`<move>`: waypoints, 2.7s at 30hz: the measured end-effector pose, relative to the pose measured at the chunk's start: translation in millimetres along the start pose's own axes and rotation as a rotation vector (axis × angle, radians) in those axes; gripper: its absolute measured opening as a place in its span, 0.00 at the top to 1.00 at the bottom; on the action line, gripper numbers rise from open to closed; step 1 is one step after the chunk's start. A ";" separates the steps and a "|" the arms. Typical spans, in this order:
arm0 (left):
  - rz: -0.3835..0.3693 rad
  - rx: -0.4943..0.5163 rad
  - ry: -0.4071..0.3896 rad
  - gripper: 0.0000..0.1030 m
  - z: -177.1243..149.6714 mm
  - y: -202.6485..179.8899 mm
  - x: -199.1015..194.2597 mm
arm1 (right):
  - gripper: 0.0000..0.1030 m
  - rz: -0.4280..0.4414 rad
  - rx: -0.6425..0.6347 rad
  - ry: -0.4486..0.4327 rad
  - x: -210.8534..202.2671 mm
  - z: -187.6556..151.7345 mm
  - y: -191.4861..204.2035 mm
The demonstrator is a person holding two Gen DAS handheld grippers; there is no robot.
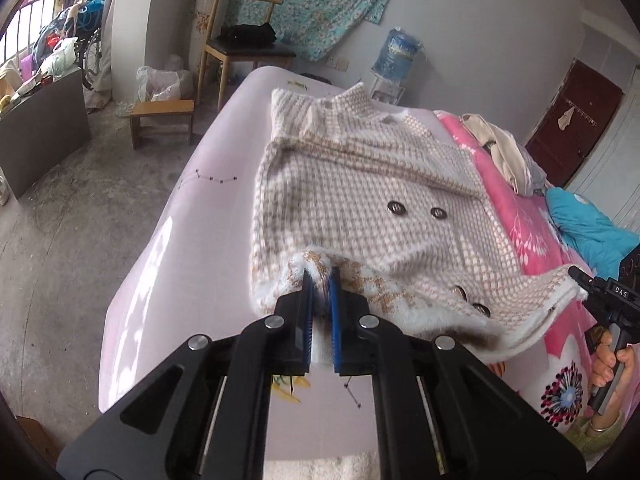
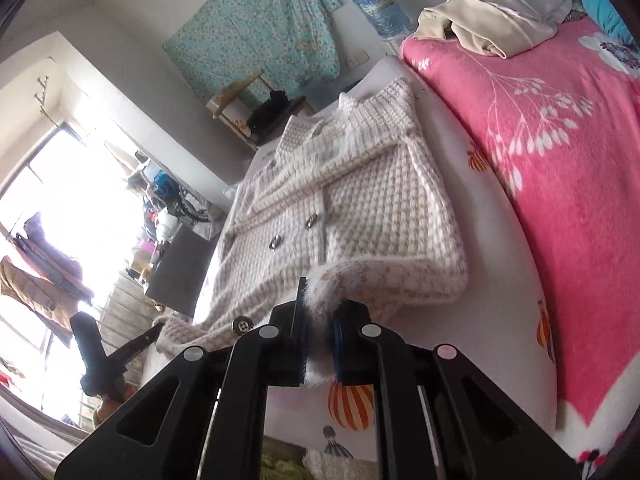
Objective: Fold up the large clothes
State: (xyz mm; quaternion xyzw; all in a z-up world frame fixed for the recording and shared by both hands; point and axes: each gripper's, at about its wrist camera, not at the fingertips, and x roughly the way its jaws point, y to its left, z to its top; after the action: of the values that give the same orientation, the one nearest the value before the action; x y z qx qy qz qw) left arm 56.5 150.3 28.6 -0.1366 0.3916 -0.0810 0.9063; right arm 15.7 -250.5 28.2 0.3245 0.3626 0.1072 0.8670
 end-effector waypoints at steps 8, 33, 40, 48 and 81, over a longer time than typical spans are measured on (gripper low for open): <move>0.020 0.010 -0.056 0.93 63.8 3.1 47.9 | 0.90 -0.012 -0.010 -0.020 58.1 63.9 -0.4; 0.107 0.350 0.119 0.46 13.7 -78.7 135.9 | 0.64 -0.271 -0.448 0.240 172.3 2.4 29.4; 0.090 0.286 0.108 0.45 8.2 -60.4 117.8 | 0.65 -0.241 -0.356 0.208 130.7 0.7 19.9; -0.130 -0.011 0.191 0.39 -28.1 -1.1 83.6 | 0.49 -0.230 -0.006 0.186 59.8 -14.9 -51.7; 0.037 0.085 -0.194 0.93 9.1 -34.8 11.4 | 0.92 -0.516 -0.295 -0.303 30.3 18.6 43.3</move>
State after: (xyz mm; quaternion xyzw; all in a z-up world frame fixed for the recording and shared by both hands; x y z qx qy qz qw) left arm 69.6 116.0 37.6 -0.0981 0.3005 -0.0670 0.9464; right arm 52.5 -213.6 48.9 0.1050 0.2804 -0.1140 0.9473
